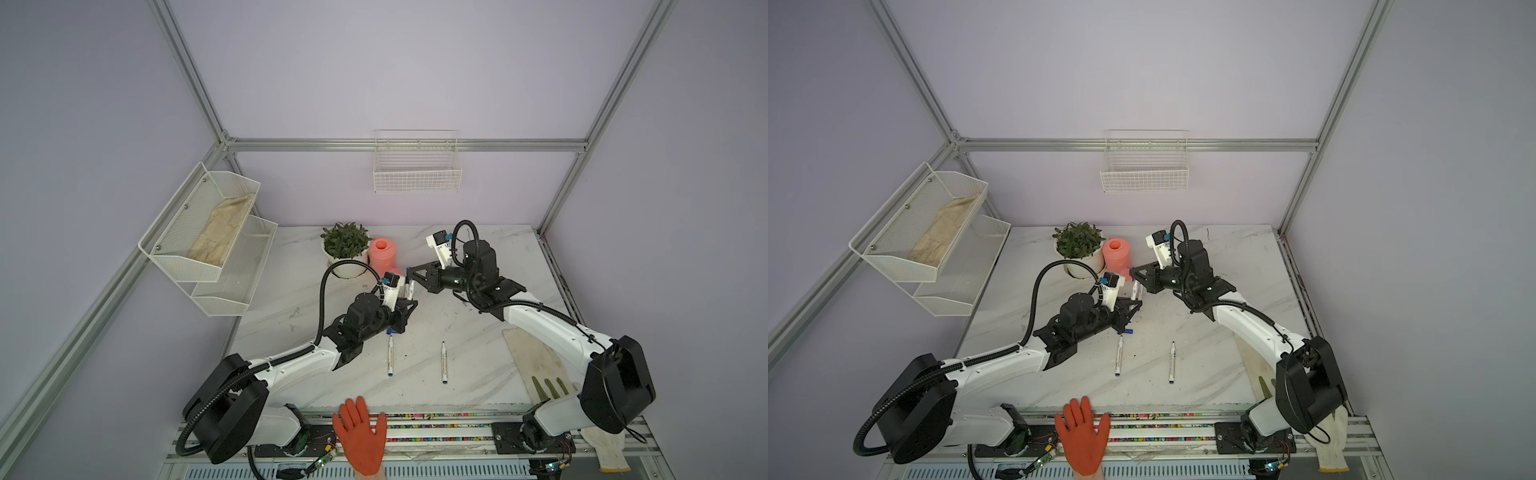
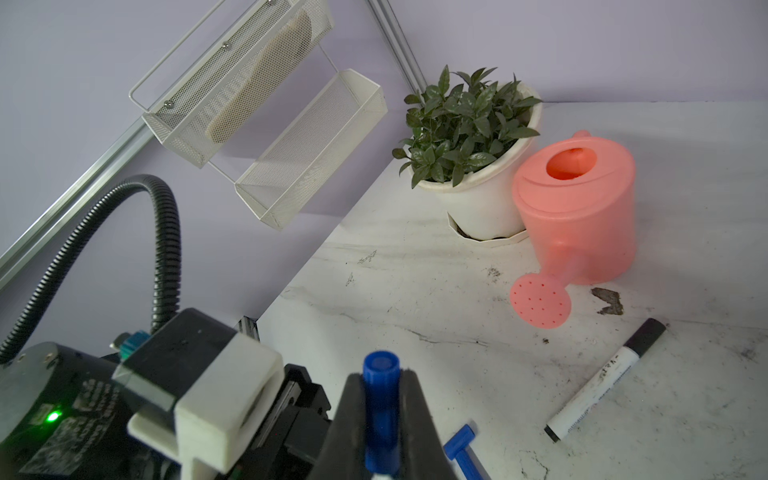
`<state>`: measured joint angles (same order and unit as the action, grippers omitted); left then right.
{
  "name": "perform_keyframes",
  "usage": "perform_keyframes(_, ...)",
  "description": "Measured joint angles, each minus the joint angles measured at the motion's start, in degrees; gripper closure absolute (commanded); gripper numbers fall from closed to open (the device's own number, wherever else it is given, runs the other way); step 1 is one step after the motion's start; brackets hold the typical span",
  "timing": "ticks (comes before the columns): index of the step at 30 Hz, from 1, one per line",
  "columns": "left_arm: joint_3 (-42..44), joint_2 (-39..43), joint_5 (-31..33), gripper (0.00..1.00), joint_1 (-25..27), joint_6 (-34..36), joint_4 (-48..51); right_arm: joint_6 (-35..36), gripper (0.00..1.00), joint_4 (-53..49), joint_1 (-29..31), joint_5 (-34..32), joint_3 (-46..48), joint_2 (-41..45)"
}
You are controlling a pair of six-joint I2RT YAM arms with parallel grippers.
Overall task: Insert the pens into the pen caps
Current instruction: 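Bring the blue cap over the marker tip held by the left gripper, then press the blue cap down onto the marker tip with the right gripper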
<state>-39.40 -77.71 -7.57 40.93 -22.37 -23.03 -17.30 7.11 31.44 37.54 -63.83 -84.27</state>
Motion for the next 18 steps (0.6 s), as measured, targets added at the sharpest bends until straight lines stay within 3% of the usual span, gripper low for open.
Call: perform_keyframes(18,0.0,-1.4,-1.1,1.0,-0.1,-1.1,-3.5,-0.2,1.0,0.2,-1.2,0.4,0.5,0.6)
